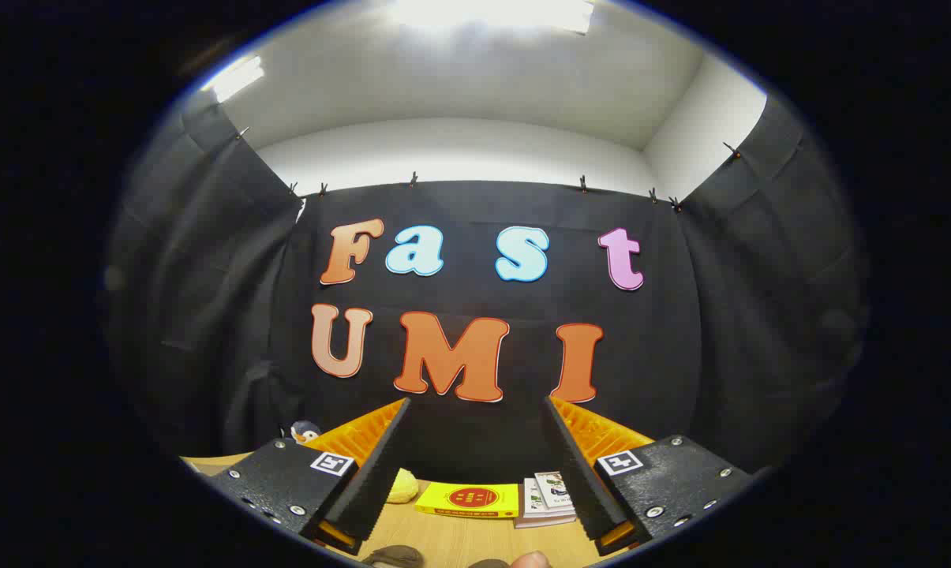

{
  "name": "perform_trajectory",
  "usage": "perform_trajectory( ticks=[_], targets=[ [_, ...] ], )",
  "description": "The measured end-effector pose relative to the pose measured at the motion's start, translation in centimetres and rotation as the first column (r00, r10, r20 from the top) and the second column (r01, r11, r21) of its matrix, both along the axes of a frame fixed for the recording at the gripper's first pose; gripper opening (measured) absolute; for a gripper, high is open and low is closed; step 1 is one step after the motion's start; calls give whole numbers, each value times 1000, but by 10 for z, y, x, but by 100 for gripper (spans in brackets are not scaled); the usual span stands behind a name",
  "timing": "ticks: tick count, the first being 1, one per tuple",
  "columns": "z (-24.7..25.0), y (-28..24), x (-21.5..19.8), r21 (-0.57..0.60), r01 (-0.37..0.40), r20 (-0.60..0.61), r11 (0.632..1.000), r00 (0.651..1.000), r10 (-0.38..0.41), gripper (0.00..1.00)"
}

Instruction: Open the storage box then place both shoes into the box .Put the left shoe in first, then the right shoe, with the right side of both shoes facing outward in a uniform manner.

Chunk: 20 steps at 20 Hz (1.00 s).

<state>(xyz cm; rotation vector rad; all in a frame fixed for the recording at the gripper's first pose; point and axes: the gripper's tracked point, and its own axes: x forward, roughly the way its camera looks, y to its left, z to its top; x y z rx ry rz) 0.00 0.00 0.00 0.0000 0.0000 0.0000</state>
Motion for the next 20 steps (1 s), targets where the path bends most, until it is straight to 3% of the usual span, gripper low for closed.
perform_trajectory(
  ticks=[20],
  targets=[
    [-27, 27, -9, 12, -40, -71, 999, 997, 41, 98]
  ],
)
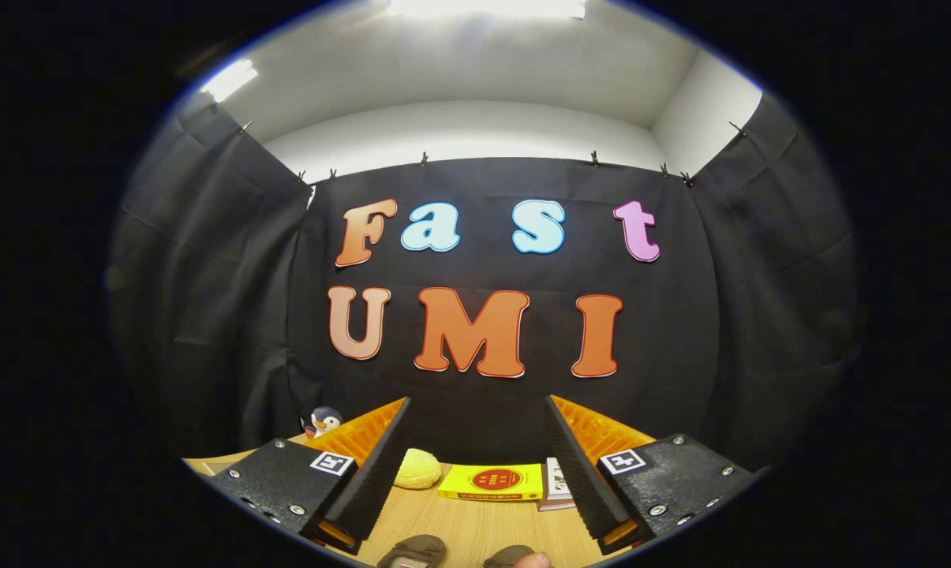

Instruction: Open the storage box then place both shoes into the box .Put the left shoe in first, then the right shoe, with the right side of both shoes facing outward in a uniform manner.

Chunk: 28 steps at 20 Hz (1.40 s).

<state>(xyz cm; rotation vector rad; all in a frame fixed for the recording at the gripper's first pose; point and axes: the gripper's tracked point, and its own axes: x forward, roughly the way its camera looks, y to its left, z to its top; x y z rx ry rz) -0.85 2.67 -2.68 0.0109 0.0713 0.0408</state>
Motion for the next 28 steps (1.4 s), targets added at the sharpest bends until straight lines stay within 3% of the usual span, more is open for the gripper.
perform_trajectory(
  ticks=[2, 6, 12, 14, 16, 18, 21, 24, 28],
  targets=[
    [-1, 8, -3, -4, -18, 9, 1000, 1000, 18, 98],
    [-24, 49, -11, 54, -132, -43, 990, 990, 134, 98],
    [-80, 102, -20, 198, -245, -202, 949, 937, 284, 98],
    [-105, 128, -28, 309, -281, -265, 909, 892, 366, 98],
    [-136, 156, -41, 428, -298, -349, 853, 816, 460, 97],
    [-162, 173, -47, 509, -261, -422, 820, 755, 502, 98],
    [-190, 194, -54, 563, -239, -476, 791, 689, 546, 97],
    [-226, 214, -77, 614, -229, -534, 755, 584, 611, 97],
    [-247, 240, -93, 691, -167, -567, 703, 479, 670, 97]
  ],
)
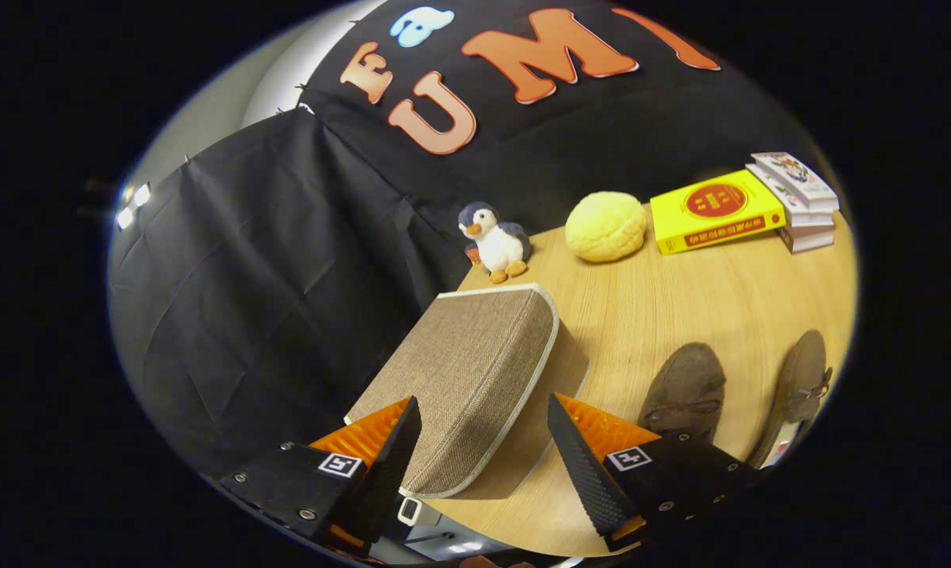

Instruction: Open the storage box then place both shoes into the box .Put the left shoe in first, then the right shoe, with the right side of both shoes facing outward in a uniform manner.

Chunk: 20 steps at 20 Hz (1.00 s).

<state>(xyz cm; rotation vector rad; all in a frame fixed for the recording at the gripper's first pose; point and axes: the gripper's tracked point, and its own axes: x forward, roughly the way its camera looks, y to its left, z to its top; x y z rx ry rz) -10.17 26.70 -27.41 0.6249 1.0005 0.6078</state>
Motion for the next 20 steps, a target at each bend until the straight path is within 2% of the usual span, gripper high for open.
perform_trajectory(
  ticks=[8, 12, 17, 19, 20],
  targets=[
    [-39, 33, -6, 145, 23, -164, 989, 986, 1, 96],
    [-46, 45, -7, 250, 82, -257, 965, 966, -16, 96],
    [-48, 47, -8, 305, 128, -331, 944, 944, -22, 96],
    [-42, 49, -2, 330, 143, -323, 933, 946, -30, 93],
    [-33, 42, 2, 342, 156, -310, 927, 950, -45, 86]
  ],
)
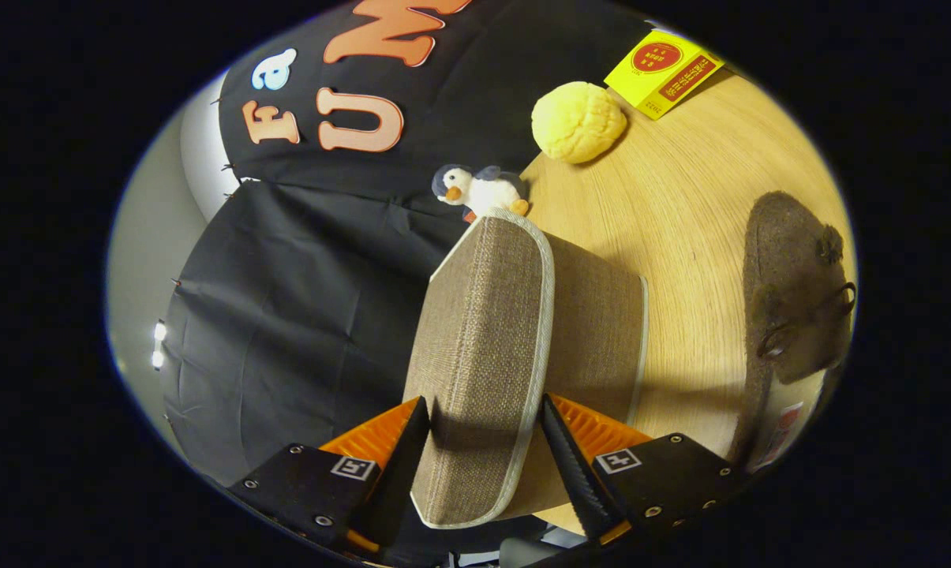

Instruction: Open the storage box then place both shoes into the box .Put the left shoe in first, then the right shoe, with the right side of both shoes facing outward in a uniform manner.

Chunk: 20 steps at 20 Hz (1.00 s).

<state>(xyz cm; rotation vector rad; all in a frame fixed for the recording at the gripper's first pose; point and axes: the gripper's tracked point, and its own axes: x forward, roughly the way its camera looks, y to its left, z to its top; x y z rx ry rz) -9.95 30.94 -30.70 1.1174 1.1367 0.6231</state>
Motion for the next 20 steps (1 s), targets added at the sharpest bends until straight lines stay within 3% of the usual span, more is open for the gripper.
perform_trajectory(
  ticks=[5, 11, 14, 20],
  targets=[
    [44, -14, 11, 67, 34, 48, 997, 998, -38, 79],
    [120, -3, 23, 148, 2, 180, 989, 983, -29, 70],
    [143, 14, 29, 141, -33, 239, 989, 971, -2, 57],
    [175, 57, 35, 120, -123, 268, 985, 959, 87, 41]
  ],
)
